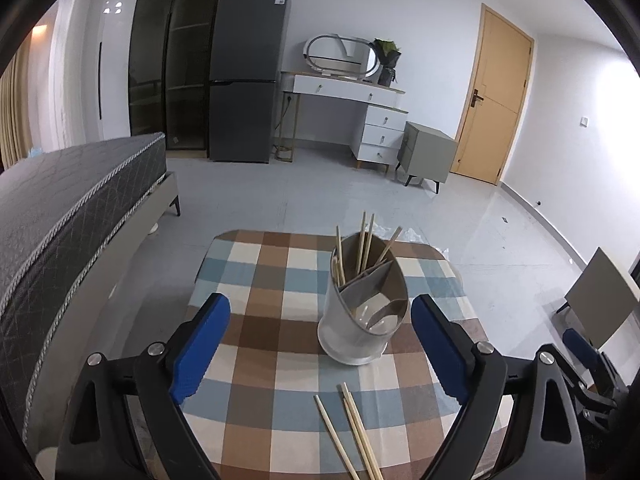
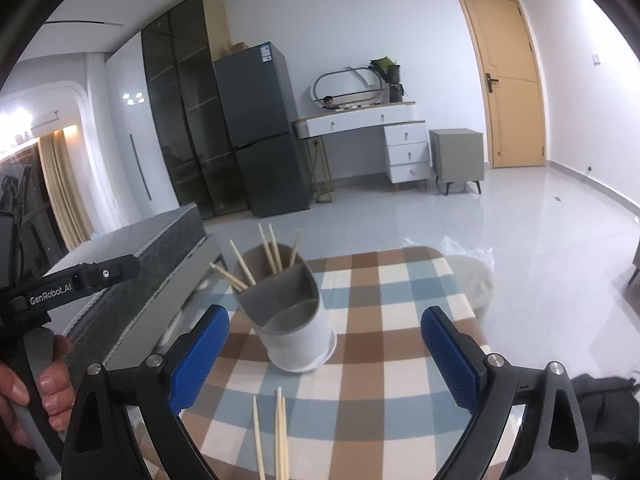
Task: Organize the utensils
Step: 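Lower both tools toward the last chopsticks on the cloth, then close the right gripper on a chopstick and lift it while the left tool approaches others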
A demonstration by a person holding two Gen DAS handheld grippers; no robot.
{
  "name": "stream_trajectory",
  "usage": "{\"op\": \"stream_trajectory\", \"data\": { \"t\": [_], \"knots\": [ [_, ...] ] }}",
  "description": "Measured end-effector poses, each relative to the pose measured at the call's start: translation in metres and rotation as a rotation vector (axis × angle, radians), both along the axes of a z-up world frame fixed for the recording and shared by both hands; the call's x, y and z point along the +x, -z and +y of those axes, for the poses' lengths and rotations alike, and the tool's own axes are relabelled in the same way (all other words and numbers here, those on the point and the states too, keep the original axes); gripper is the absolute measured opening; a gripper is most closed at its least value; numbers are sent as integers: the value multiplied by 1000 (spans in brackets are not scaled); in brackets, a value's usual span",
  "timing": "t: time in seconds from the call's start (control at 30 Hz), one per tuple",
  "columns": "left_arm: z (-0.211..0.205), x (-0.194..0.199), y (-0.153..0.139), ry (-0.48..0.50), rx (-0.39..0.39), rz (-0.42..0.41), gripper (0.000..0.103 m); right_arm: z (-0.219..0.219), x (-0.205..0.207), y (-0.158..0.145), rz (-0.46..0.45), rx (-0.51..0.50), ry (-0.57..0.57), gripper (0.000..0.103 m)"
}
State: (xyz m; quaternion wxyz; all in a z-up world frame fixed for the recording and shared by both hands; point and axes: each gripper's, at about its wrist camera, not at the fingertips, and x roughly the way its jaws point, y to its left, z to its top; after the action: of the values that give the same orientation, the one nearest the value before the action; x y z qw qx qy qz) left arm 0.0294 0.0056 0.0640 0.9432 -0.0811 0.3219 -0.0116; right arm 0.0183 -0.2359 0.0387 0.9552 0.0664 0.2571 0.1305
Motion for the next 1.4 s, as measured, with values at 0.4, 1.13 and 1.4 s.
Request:
{"op": "stream_trajectory", "data": {
  "t": [0.4, 1.13, 1.4],
  "knots": [
    [4, -5, 50, -20, -39, 56, 89, 17, 0, 37, 99, 19, -144, 97],
    [73, 36, 118, -254, -197, 415, 89, 80, 62, 126, 483, -132, -243, 71],
    [98, 41, 137, -342, -273, 520, 89, 124, 106, 158, 618, -279, -351, 60]
  ]
}}
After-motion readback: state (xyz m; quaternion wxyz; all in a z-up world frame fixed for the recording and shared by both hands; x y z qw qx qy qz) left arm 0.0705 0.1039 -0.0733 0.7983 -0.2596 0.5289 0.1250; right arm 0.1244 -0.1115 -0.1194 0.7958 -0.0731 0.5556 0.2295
